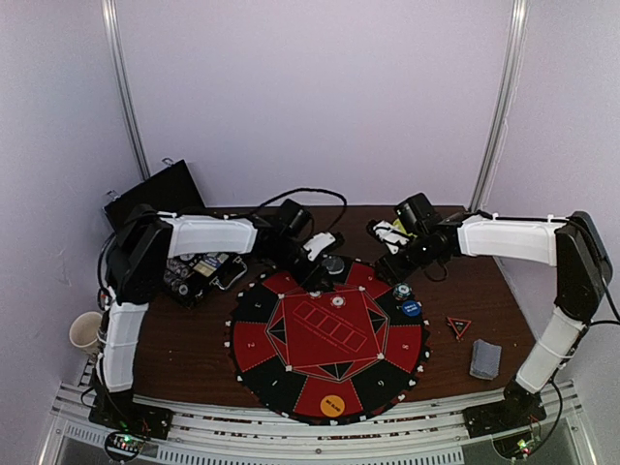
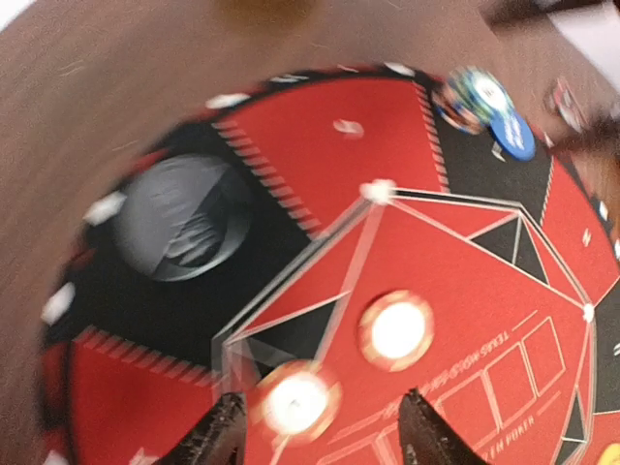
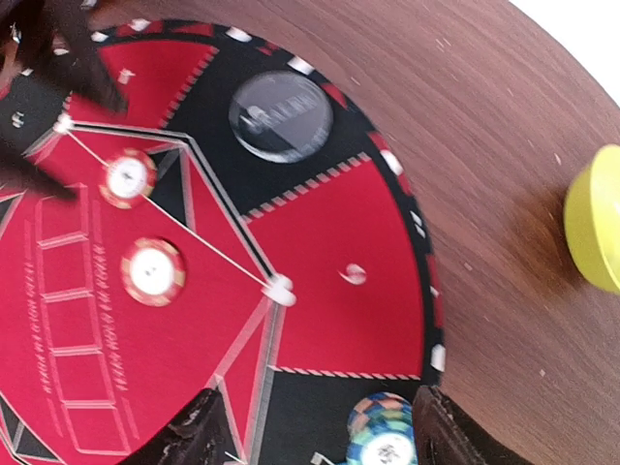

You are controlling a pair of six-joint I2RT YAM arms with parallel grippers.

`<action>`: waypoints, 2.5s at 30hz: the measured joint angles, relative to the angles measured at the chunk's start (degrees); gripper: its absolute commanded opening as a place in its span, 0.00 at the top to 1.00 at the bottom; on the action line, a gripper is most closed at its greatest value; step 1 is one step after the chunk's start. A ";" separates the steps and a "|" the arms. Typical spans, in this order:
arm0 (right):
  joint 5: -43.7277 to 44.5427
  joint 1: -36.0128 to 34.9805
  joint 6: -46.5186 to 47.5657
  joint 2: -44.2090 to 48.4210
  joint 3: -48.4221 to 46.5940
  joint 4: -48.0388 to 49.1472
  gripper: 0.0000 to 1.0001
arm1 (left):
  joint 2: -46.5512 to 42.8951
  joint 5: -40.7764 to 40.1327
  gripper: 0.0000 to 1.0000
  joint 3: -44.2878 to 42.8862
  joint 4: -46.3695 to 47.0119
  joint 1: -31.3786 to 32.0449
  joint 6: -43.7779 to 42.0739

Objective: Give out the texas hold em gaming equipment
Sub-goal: Move the pile of poker chips to the small blind area.

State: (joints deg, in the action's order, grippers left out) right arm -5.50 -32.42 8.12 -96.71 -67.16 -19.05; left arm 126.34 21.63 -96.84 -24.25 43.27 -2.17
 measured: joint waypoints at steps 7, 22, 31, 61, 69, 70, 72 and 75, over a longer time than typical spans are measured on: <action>0.33 -8.90 -2.27 -8.50 -7.43 2.43 0.07 | -13.09 -3.19 0.24 11.96 4.42 -13.20 8.50; 3.37 -13.51 -6.16 -23.69 -17.25 -2.62 0.60 | -13.94 -6.60 0.23 16.35 4.68 -12.46 11.82; 6.78 -13.46 -5.29 -22.73 -15.91 -3.02 0.60 | -13.94 -6.19 0.23 16.35 4.68 -12.46 11.98; 4.11 -3.34 -2.32 -17.59 -14.49 -6.34 0.45 | -9.35 -4.76 0.45 15.72 4.07 -7.13 9.73; 6.54 -3.82 -2.62 -23.10 -17.68 -6.58 0.58 | -7.67 -6.54 0.52 14.40 3.06 -5.68 8.92; 7.13 -3.82 -2.49 -23.02 -17.66 -6.64 0.59 | -7.21 -6.80 0.52 14.08 2.93 -5.33 8.76; 8.04 -3.69 -2.56 -22.95 -17.27 -6.58 0.61 | -6.21 -7.37 0.55 13.44 2.82 -4.72 8.57; 9.33 -3.41 -2.75 -21.81 -15.58 -6.16 0.64 | -4.63 -8.02 0.58 12.55 2.71 -3.82 8.26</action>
State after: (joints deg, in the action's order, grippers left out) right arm 3.84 -35.83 5.37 -118.52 -82.74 -25.21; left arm 121.71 13.61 -84.29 -21.54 39.44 6.09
